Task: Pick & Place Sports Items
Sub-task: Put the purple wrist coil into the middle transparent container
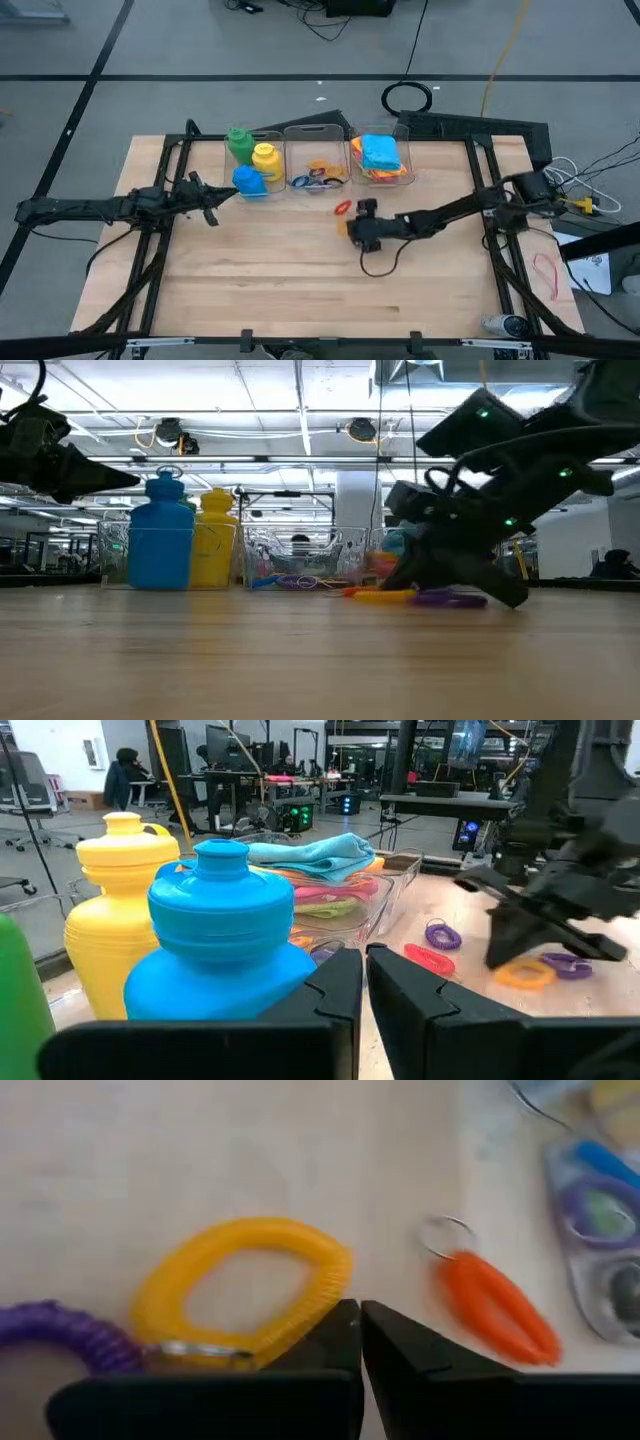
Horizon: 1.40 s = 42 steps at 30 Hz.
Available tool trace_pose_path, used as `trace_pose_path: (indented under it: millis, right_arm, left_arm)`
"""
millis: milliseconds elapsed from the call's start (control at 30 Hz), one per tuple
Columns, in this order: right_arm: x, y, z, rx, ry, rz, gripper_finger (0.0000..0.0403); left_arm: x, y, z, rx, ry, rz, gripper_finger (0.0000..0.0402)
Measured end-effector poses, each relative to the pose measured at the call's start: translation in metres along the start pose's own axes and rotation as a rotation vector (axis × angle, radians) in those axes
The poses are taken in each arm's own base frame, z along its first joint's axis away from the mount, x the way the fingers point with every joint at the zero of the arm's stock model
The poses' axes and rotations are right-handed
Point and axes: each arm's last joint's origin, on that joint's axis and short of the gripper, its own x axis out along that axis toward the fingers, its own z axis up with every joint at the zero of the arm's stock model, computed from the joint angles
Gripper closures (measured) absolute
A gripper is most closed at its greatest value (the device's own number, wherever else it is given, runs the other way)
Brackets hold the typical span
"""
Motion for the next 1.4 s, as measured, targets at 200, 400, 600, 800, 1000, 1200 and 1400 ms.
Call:
trace_pose_path:
  millis: [200,400,600,800,1000,1200,1400]
  right_arm:
    - [-0.01,0.021,0.006,-0.099,-0.041,0.039,0.0403]
    - [-0.012,0.02,0.016,-0.104,-0.119,-0.065,0.0403]
    - [-0.009,0.004,0.026,0.002,-0.229,-0.145,0.0403]
    - [0.007,-0.028,0.014,0.11,-0.181,-0.162,0.0403]
    - [0.021,-0.056,-0.006,0.192,-0.105,-0.076,0.0403]
    - [0.024,-0.065,-0.013,0.208,-0.071,-0.046,0.0403]
    - [0.022,-0.055,-0.014,0.188,-0.034,0.001,0.0403]
  left_arm:
    - [0.0,0.0,0.0,0.0,0.0,0.0,0.038]
    - [0.0,0.0,0.0,0.0,0.0,0.0,0.038]
    - [0.0,0.0,0.0,0.0,0.0,0.0,0.038]
    - [0.0,0.0,0.0,0.0,0.0,0.0,0.038]
    - [0.0,0.0,0.0,0.0,0.0,0.0,0.038]
    - [0.0,0.0,0.0,0.0,0.0,0.0,0.038]
    - [0.0,0.0,0.0,0.0,0.0,0.0,0.038]
